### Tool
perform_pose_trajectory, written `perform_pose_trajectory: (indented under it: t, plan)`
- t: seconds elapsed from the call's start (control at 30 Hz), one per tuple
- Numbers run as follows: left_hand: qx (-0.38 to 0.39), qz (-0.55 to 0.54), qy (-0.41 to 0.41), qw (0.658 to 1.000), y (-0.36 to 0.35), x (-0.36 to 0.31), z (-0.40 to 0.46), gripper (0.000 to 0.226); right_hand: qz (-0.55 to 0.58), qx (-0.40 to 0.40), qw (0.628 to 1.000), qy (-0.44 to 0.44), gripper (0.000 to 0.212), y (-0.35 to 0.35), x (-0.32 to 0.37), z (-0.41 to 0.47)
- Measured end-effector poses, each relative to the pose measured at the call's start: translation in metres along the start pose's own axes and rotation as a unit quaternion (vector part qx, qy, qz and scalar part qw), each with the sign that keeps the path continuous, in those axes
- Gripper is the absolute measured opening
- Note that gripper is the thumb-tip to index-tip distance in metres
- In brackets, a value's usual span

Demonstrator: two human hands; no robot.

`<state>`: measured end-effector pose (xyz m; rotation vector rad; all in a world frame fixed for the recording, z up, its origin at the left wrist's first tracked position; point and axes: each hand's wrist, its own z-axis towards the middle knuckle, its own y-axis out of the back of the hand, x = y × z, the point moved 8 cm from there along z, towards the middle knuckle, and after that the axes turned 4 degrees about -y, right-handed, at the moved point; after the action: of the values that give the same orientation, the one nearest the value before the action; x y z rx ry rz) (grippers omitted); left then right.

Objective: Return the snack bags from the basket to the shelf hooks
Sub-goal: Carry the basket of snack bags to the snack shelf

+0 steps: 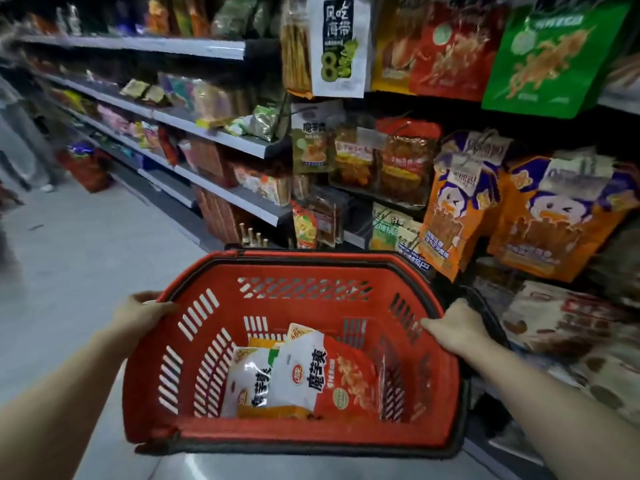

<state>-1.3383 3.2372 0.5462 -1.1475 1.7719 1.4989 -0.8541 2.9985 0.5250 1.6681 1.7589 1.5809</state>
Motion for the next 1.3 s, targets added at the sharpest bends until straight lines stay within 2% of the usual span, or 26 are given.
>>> perform_pose_trajectory:
  t: [0.07, 0.17, 0.3, 0.4, 0.5, 0.67, 0.73, 0.83, 0.9, 1.0, 1.1, 1.2, 1.3]
  plan:
    - [0.010, 0.016, -0.007, 1.000, -0.005, -0.011, 0.034, 0.030, 0.006, -0.007, 1.000, -0.021, 0.067, -0.013, 0.009, 0.004]
    - [0.036, 0.044, -0.013, 0.998, -0.014, -0.024, 0.078, 0.031, 0.022, -0.012, 0.999, -0.035, 0.046, -0.030, 0.023, 0.013]
    - [0.065, 0.058, -0.009, 0.996, -0.035, -0.029, 0.128, 0.034, 0.019, 0.004, 0.999, -0.042, 0.034, -0.056, 0.047, 0.033]
    - [0.063, 0.053, -0.001, 0.997, -0.046, -0.027, 0.157, 0.027, 0.016, 0.013, 0.999, -0.038, 0.026, -0.074, 0.066, 0.050]
    - [0.076, 0.049, 0.016, 0.996, -0.058, -0.019, 0.186, 0.033, 0.036, 0.017, 0.997, -0.060, 0.030, -0.094, 0.071, 0.064]
    - [0.128, 0.045, 0.027, 0.990, -0.090, -0.016, 0.233, 0.036, 0.051, 0.012, 0.993, -0.104, 0.087, -0.142, 0.036, 0.100]
    - [0.159, 0.051, 0.027, 0.986, -0.108, -0.015, 0.253, 0.038, 0.070, 0.021, 0.990, -0.121, 0.085, -0.175, 0.002, 0.127]
    - [0.196, 0.056, 0.021, 0.979, -0.136, -0.015, 0.280, 0.043, 0.074, 0.015, 0.983, -0.168, 0.090, -0.172, 0.034, 0.099]
    - [0.226, 0.062, 0.013, 0.972, -0.155, -0.009, 0.295, 0.043, 0.064, 0.037, 0.976, -0.206, 0.057, -0.176, 0.058, 0.085]
    - [0.260, 0.073, 0.011, 0.963, -0.182, 0.013, 0.322, 0.039, 0.073, 0.042, 0.968, -0.236, 0.039, -0.191, 0.068, 0.090]
    - [0.257, 0.078, 0.005, 0.963, -0.211, 0.041, 0.346, 0.040, 0.065, 0.032, 0.967, -0.245, 0.040, -0.224, 0.053, 0.117]
    - [0.247, 0.082, -0.001, 0.965, -0.244, 0.074, 0.366, 0.041, 0.053, 0.043, 0.967, -0.244, 0.060, -0.278, 0.017, 0.156]
    - [0.240, 0.084, -0.007, 0.967, -0.278, 0.114, 0.386, 0.041, 0.055, 0.049, 0.969, -0.236, 0.061, -0.334, -0.022, 0.194]
